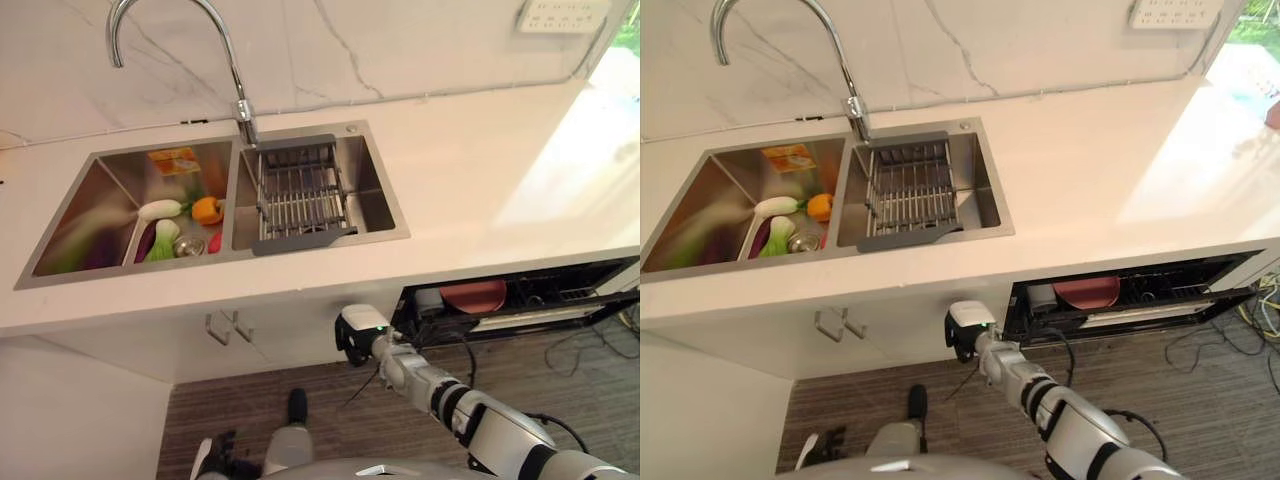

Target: Place the dishes in the dishwasher.

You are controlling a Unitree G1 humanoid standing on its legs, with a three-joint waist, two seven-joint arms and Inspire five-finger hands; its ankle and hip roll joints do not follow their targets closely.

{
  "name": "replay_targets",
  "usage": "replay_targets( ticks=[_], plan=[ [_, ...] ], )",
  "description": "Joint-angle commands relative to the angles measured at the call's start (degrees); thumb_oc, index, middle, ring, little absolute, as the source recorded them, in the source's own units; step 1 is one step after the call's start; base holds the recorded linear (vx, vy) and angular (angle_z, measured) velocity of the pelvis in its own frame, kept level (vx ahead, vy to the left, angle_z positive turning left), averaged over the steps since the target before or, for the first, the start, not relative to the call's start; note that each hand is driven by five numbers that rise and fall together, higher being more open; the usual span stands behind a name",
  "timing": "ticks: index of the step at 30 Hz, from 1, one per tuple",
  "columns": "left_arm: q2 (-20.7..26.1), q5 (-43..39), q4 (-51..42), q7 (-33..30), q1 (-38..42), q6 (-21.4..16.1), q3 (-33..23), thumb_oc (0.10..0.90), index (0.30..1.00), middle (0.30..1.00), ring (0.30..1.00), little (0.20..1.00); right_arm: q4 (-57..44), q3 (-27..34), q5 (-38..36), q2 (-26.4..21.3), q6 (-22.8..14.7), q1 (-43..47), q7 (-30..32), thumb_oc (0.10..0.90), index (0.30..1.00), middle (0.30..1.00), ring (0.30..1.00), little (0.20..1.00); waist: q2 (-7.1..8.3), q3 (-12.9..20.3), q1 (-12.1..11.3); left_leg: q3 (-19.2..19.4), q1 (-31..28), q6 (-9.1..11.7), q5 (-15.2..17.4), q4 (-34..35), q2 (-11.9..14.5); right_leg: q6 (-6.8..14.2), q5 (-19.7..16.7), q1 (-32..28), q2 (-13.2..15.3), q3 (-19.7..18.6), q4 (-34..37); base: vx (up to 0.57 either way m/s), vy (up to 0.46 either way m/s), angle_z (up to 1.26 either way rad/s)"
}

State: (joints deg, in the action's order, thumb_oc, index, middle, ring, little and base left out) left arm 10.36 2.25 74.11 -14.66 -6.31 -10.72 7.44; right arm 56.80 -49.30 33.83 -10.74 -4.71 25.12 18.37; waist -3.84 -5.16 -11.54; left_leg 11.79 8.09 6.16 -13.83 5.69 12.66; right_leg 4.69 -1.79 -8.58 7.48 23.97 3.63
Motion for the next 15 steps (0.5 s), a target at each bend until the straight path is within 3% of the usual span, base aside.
replay_targets(
  ticks=[1, 5, 6, 7, 8, 11, 15],
  plan=[
    [1.34, -0.52, 2.40, -0.99, 3.68, -1.61, 2.37, 0.800, 0.900, 0.900, 0.900, 0.900, -6.29, 3.28, 3.82, -1.79, 0.65, 4.39, 5.12, 0.400, 0.300, 0.300, 0.300, 0.300, -0.39, -0.29, 0.79, 5.10, -5.92, 2.58, 7.32, -0.69, 1.75, -0.20, 0.73, 5.14, 1.81, -5.35, 1.37, 0.01, -0.031, 0.11],
    [1.00, -0.81, 2.83, -1.54, 3.61, -1.65, 0.06, 0.800, 0.900, 0.900, 0.900, 0.900, -20.76, 9.62, 4.00, -9.75, 0.96, -4.50, 5.33, 0.400, 0.300, 0.300, 0.300, 0.300, 1.28, -0.54, 3.42, 5.85, -6.54, 2.59, 7.50, -0.69, 1.98, -0.29, 0.39, 5.00, 1.32, -5.71, 1.37, -0.02, -0.042, 0.02],
    [0.97, -0.82, 2.80, -1.55, 3.59, -1.66, 0.11, 0.800, 0.900, 0.900, 0.900, 0.900, -20.91, 9.68, 4.00, -9.86, 1.00, -4.58, 5.25, 0.400, 0.300, 0.300, 0.300, 0.300, 1.23, -0.64, 3.36, 5.91, -6.36, 2.41, 6.99, -0.69, 1.96, -0.41, -0.08, 5.19, 1.33, -5.68, 1.37, -0.04, -0.070, -0.12],
    [1.01, -0.52, 2.63, -2.50, 3.80, -1.61, -1.35, 0.800, 0.900, 0.900, 0.900, 0.900, -30.79, 15.94, 3.59, -15.27, 0.32, -12.13, 6.63, 0.400, 0.300, 0.300, 0.300, 0.300, 2.17, -0.70, 5.60, 6.30, -6.56, 2.28, 7.03, -0.69, 2.12, -0.55, -0.48, 5.84, 1.07, -5.86, 1.37, -0.03, -0.051, -0.28],
    [0.97, -0.51, 2.66, -2.50, 3.70, -1.61, -1.21, 0.800, 0.900, 0.900, 0.900, 0.900, -31.11, 16.09, 3.58, -15.46, 0.40, -12.44, 6.44, 0.400, 0.300, 0.300, 0.300, 0.300, 2.11, -0.49, 5.52, 6.24, -6.94, 2.56, 7.83, -0.69, 2.16, -0.36, 0.23, 5.46, 1.04, -5.89, 1.37, -0.06, -0.061, -0.25],
    [0.82, -0.37, 2.92, -3.21, 3.53, -1.56, -1.92, 0.800, 0.900, 0.900, 0.900, 0.900, -39.94, 22.54, 2.46, -19.64, -1.30, -20.20, 8.58, 0.400, 0.300, 0.300, 0.300, 0.300, 2.45, -0.79, 8.36, 6.61, -7.27, 2.31, 7.76, -0.69, 2.13, -0.35, -0.52, 6.38, 0.81, -6.68, 1.37, -0.03, -0.018, -0.32],
    [0.82, -0.18, 2.90, -4.07, 3.66, -1.46, -2.06, 0.800, 0.900, 0.900, 0.900, 0.900, -41.47, 27.29, 1.09, -20.52, -1.33, -26.35, 10.86, 0.400, 0.300, 0.300, 0.300, 0.300, 2.54, -0.62, 10.57, 7.36, -8.30, 2.54, 8.73, -0.69, 2.53, -0.11, -0.45, 6.75, 0.71, -7.20, 1.37, 0.01, -0.023, -0.36]
  ],
)
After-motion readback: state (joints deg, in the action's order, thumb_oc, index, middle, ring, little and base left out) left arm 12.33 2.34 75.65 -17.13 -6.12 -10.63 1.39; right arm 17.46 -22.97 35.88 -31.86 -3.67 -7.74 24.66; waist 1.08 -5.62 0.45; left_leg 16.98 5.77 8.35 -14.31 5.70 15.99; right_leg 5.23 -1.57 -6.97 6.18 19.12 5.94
